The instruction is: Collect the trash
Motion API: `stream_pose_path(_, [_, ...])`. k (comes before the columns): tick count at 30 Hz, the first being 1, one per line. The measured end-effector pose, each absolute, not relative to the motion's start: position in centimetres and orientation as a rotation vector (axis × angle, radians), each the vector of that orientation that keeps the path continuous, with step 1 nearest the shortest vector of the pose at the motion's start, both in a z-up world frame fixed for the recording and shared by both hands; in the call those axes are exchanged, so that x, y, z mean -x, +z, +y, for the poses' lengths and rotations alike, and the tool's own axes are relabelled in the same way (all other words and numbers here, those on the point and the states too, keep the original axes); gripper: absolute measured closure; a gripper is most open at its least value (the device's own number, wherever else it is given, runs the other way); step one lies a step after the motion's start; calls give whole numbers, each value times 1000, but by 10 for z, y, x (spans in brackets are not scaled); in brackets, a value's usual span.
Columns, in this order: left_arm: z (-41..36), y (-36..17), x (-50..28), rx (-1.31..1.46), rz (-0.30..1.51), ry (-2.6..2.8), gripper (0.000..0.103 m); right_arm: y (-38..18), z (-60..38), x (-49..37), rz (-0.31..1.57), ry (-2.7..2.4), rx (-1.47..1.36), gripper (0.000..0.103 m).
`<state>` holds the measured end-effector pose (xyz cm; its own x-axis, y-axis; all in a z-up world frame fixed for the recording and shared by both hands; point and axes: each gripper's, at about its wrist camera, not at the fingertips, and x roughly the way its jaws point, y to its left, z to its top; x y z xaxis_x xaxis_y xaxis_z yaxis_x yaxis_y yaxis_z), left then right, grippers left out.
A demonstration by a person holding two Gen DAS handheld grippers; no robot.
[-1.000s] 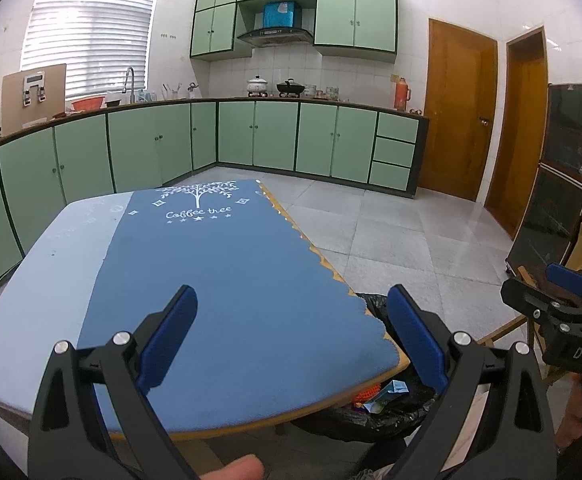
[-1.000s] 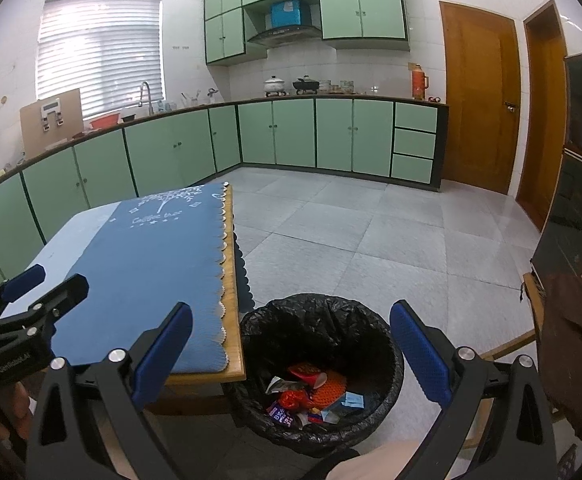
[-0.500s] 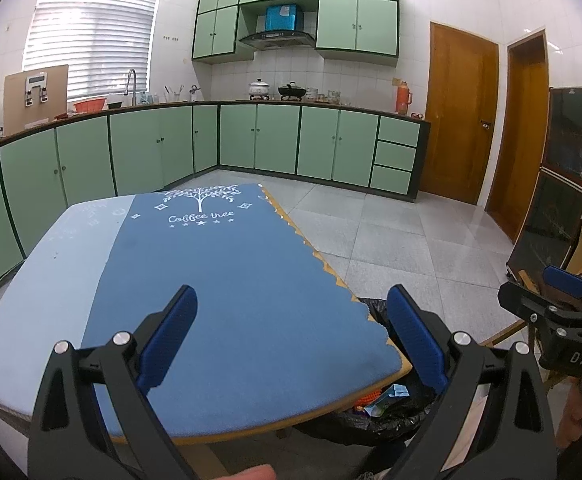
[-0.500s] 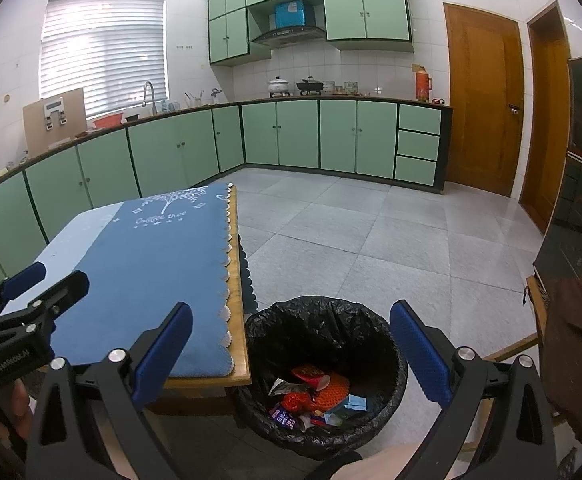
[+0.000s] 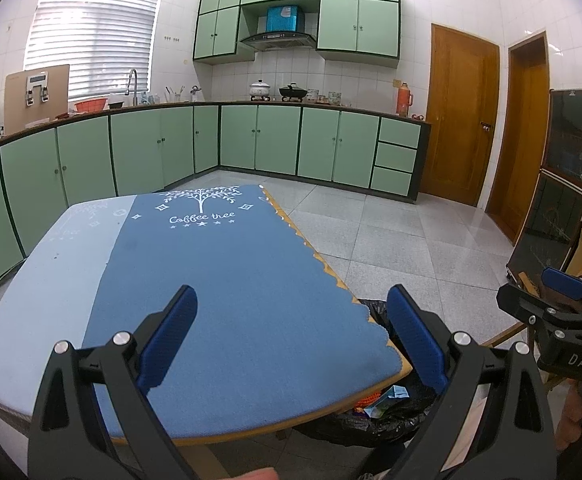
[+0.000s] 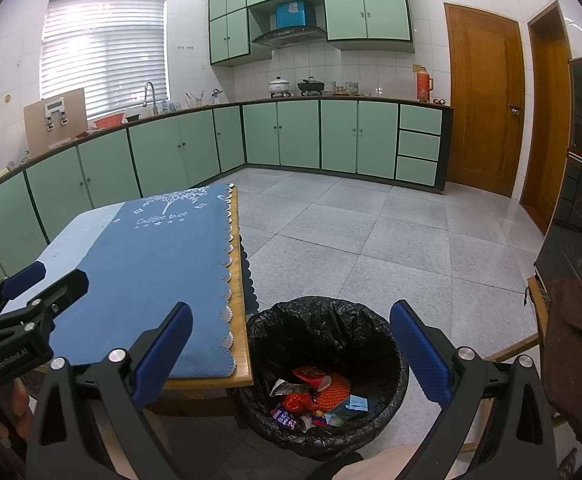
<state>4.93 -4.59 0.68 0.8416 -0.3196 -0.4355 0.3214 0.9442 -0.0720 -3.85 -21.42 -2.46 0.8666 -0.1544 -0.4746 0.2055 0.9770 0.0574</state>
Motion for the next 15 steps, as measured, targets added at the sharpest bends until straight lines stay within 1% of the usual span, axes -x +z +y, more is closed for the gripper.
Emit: stream_pose_path(15, [-46, 7, -51, -4, 465, -340, 10, -24, -213, 39, 490, -189, -109, 6])
